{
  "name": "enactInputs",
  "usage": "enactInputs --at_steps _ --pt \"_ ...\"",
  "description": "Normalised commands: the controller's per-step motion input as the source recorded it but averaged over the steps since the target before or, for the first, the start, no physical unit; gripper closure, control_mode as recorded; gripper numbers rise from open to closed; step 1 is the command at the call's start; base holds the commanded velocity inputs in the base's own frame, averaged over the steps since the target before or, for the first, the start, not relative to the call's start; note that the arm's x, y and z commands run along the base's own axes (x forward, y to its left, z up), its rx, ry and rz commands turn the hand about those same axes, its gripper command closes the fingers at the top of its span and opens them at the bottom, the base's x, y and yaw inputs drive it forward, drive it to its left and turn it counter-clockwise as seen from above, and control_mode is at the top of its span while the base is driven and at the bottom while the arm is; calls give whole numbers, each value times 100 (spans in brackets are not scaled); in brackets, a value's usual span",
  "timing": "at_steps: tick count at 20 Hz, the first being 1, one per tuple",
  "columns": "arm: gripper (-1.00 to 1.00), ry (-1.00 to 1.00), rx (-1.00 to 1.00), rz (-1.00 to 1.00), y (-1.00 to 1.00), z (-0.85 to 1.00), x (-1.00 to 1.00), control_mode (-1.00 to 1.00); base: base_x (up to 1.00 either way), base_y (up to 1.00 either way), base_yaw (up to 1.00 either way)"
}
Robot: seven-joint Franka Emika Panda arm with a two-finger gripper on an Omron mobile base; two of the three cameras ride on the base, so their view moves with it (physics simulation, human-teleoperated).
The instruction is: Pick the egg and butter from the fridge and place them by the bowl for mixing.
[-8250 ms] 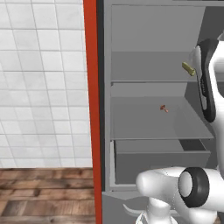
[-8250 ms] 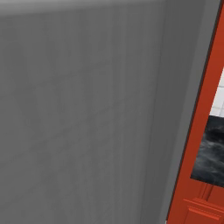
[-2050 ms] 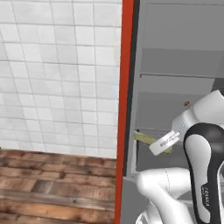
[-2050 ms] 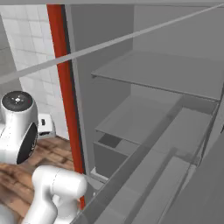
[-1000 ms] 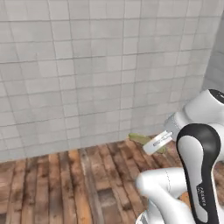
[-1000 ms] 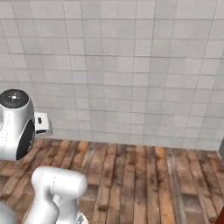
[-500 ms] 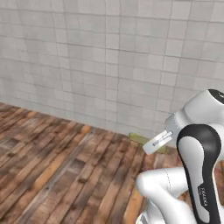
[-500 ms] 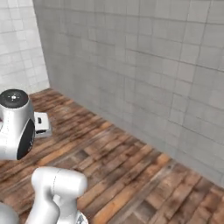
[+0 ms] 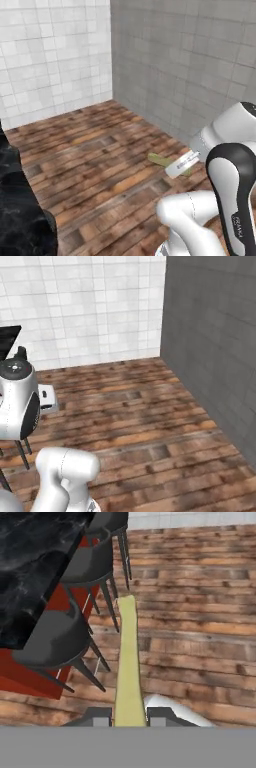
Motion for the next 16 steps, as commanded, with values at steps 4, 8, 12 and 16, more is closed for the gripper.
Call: enactInputs --at_steps 4,8,12,16 --pt "100 0 0 0 0 0 0 100 100 -12 41" --pt "100 0 0 0 0 0 0 100 100 -67 20" --pt "100 0 0 0 0 0 0 100 100 -98 10" --pt "100 0 0 0 0 0 0 100 100 -55 10"
